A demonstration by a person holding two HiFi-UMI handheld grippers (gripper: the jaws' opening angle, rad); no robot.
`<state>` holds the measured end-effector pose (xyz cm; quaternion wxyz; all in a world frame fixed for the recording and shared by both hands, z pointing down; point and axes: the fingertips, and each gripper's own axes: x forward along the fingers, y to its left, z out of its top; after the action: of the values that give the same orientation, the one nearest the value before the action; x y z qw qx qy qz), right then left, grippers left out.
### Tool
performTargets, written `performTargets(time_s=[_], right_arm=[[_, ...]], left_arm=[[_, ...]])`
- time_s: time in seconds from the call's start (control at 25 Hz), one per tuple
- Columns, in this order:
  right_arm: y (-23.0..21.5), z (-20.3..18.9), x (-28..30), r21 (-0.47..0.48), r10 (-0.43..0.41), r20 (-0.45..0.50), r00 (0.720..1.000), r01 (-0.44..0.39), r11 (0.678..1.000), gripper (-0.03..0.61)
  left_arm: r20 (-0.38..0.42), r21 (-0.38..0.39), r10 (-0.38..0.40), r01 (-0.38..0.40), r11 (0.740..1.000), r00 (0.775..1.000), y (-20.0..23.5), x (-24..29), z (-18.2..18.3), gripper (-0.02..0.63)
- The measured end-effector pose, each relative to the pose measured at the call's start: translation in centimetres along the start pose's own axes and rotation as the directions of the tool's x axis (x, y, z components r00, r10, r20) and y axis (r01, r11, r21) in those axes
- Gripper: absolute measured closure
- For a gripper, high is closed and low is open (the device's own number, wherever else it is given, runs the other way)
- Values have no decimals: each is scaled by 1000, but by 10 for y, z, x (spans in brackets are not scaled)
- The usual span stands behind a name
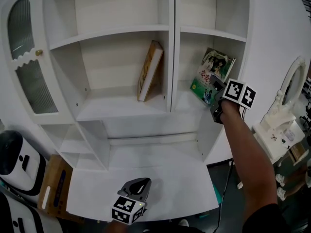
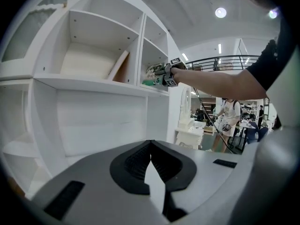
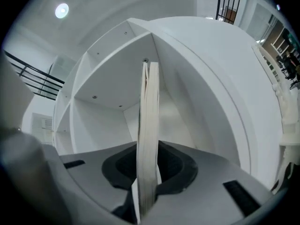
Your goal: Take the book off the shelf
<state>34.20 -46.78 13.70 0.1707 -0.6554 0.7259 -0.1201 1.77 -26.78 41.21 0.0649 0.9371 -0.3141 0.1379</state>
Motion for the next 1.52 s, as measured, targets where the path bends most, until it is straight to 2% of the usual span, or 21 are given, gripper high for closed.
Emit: performTargets(time_s=[0.2, 0.44, 0.68, 0.84, 1.04, 1.2, 1.36, 1.44, 1.52], right_arm=[[30, -1, -42, 6, 110, 8, 994, -110, 994, 497], [55, -18, -101, 25, 227, -10, 974, -227, 974, 497], [73, -58, -150, 33, 329, -98, 939, -328, 944, 497], [71, -103, -172, 109, 371, -159, 915, -357, 928, 497], [60, -176, -195, 229, 398, -257, 881, -345, 910, 497], [51, -256, -206, 352, 423, -344, 838, -303, 886, 497], [45, -359, -217, 483, 439, -451, 777, -201, 852, 497], [32, -413, -226, 484, 395, -547, 739, -106, 869, 497], [25, -457, -231, 480, 374, -621, 689, -43, 876, 497]], left_arm=[[12, 3, -21, 21, 1000, 1000, -8, 1, 0, 603], [36, 3, -31, 31, 1000, 999, -12, 3, 0, 603], [44, -9, -14, 15, 1000, 999, -4, 7, -1, 603], [51, -9, -6, 6, 1000, 999, 0, 11, -3, 603], [72, 8, -14, 14, 1000, 997, -2, 9, -11, 603], [46, -11, 2, -1, 1000, 999, 4, 6, -32, 603], [5, -33, 31, -31, 999, 999, 10, 3, -54, 603], [-15, -45, 43, -44, 998, 999, 11, 0, -65, 603], [-36, -58, 54, -56, 997, 998, 13, -3, -76, 603]])
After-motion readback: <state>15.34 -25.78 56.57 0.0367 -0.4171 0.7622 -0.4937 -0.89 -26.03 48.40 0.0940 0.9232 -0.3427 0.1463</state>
